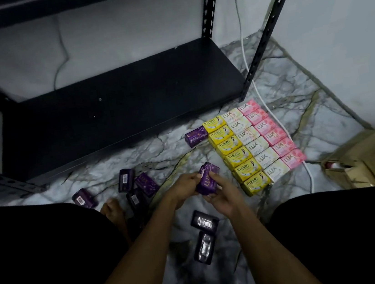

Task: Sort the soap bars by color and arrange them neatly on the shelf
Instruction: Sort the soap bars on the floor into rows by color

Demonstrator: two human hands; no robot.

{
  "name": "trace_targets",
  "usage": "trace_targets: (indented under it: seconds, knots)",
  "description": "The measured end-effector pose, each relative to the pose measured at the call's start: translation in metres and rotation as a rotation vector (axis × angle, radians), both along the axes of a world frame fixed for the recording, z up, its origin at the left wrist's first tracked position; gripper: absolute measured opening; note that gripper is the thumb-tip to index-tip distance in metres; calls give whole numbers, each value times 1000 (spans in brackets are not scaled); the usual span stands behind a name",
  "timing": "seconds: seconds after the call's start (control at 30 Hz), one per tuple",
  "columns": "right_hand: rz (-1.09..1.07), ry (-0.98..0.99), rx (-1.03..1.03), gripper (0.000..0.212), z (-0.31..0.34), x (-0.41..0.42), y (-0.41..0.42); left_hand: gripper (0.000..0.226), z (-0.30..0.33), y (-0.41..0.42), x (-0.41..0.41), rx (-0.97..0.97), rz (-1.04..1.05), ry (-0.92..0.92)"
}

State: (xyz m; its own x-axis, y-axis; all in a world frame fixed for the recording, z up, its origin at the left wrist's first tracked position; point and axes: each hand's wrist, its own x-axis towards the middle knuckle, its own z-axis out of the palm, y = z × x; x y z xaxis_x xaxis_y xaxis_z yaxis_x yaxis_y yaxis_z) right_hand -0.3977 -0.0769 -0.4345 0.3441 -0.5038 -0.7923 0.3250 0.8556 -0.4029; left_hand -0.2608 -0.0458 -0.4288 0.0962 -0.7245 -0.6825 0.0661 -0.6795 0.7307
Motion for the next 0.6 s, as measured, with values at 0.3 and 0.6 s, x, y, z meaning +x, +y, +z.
trace_targets:
  seconds: [0.3,0.6]
  knots:
    - [-225,162,103,48,-51,57,-73,22,-35,-95,55,-11,59,-383]
    - [-442,314,213,24,-90,107,-123,49,-70,-164,75,0,124,-409]
